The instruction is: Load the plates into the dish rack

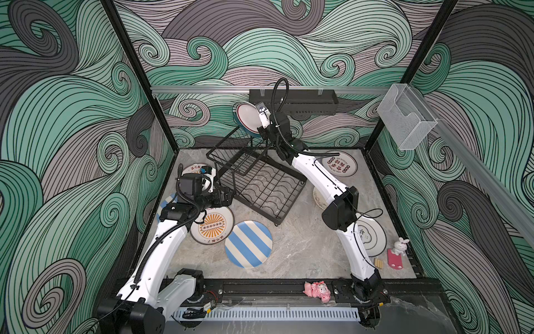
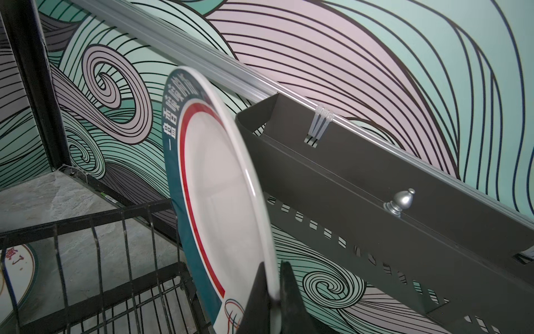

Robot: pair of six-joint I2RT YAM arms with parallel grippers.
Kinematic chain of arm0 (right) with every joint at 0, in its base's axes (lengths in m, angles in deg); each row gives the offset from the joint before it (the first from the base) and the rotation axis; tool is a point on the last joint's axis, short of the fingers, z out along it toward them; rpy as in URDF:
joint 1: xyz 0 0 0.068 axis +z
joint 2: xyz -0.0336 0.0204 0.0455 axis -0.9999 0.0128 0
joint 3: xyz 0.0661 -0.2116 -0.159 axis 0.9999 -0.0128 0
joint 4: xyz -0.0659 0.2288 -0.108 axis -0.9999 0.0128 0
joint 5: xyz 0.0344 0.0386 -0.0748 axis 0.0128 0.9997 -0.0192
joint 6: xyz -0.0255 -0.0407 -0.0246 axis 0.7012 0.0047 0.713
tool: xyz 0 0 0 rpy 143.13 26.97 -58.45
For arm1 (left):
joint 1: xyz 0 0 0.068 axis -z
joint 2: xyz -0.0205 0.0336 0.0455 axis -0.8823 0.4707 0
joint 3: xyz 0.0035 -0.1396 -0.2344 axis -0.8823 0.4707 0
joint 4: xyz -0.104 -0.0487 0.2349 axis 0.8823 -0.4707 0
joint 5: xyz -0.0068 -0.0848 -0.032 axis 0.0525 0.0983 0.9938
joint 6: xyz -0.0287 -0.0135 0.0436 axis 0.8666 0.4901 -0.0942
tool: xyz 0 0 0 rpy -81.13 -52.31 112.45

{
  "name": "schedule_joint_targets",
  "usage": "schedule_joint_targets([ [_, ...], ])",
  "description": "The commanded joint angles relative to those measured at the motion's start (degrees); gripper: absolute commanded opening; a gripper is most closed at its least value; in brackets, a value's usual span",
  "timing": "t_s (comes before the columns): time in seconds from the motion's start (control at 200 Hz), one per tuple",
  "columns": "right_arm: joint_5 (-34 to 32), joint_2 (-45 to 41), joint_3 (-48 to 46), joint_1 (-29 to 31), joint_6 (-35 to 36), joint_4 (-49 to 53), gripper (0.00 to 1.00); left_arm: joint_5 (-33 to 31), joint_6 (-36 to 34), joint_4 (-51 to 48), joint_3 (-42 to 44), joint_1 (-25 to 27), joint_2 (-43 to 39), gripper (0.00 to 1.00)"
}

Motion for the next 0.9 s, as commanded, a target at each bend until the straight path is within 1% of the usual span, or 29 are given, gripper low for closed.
schedule_joint_targets([
  [0.0,-4.76,-1.91,1.17,-1.11,-1.75,-2.11,0.0,1.13,0.49,0.82,0.11,-0.66,-0.07,0.99],
  [0.175,-5.89,-1.85,0.17,-1.05,-3.09,-0.92,0.0,1.49,0.64,0.96,0.16,-0.83,-0.12,0.99],
  [0.33,-6.68,-3.89,-4.71,-1.04,-4.69,-3.27,0.0,2.01,0.72,1.18,0.15,-0.96,0.25,0.99],
  [0.715,-7.94,-9.79,-14.33,-1.09,-8.01,-5.28,0.0,2.8,0.62,1.49,0.2,-1.28,0.49,0.99],
  [0.896,-8.44,-11.51,-17.99,-0.99,-7.73,-6.79,0.0,3.6,0.53,1.79,0.33,-1.36,0.49,0.99],
])
